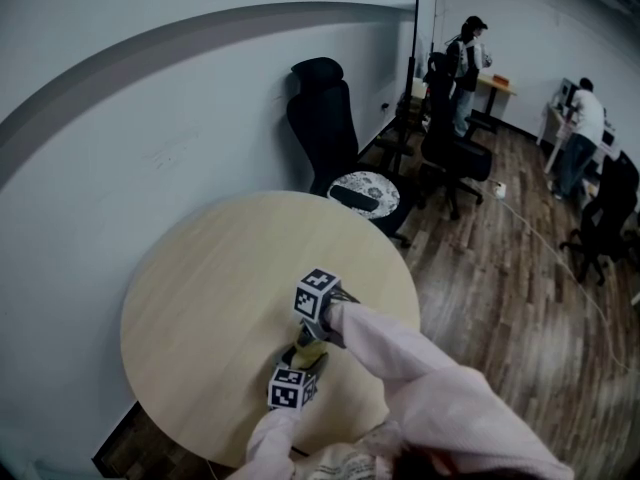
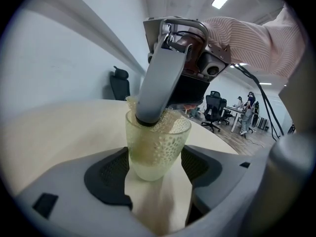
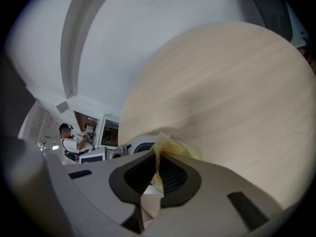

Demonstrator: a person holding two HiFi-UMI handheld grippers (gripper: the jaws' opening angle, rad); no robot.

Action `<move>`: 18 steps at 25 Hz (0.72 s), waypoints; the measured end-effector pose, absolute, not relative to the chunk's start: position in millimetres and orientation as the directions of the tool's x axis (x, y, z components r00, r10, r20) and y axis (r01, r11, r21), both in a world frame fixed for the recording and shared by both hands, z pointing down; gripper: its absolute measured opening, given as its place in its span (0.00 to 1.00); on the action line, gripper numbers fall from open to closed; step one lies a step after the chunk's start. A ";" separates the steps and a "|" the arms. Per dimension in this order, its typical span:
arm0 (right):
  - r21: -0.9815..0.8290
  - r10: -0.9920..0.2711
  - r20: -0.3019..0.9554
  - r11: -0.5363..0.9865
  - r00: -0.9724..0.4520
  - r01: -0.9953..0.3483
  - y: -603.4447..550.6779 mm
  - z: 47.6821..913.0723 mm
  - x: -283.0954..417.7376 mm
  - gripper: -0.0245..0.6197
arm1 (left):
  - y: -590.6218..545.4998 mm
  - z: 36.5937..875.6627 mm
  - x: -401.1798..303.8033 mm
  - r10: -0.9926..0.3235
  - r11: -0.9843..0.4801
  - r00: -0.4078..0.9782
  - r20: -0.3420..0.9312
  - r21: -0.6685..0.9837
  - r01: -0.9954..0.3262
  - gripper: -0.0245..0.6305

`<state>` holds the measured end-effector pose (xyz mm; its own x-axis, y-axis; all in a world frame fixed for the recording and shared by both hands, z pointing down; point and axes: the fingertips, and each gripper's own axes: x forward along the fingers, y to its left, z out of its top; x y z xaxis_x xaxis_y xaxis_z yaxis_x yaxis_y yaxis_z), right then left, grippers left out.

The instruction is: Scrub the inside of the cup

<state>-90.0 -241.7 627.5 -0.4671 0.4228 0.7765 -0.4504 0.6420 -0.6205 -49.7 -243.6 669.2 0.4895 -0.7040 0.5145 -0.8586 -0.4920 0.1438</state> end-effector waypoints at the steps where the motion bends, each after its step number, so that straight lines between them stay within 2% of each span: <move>1: -0.620 0.420 0.777 0.639 -0.470 -0.454 -242.2 627.5 -89.6 0.08 | -243.5 669.4 -49.4 -0.704 -0.492 0.489 0.515 0.143 -0.859 0.53; 18: -0.605 0.411 0.785 0.670 -0.464 -0.430 -239.3 626.4 -89.4 0.08 | -242.1 663.4 -54.8 -0.718 -0.485 0.496 0.488 0.161 -0.860 0.54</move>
<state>-89.4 -239.3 626.4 -0.4639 0.4107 0.7849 -0.4299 0.6703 -0.6049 -54.8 -242.1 663.4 0.4964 -0.7178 0.4882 -0.8596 -0.4848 0.1613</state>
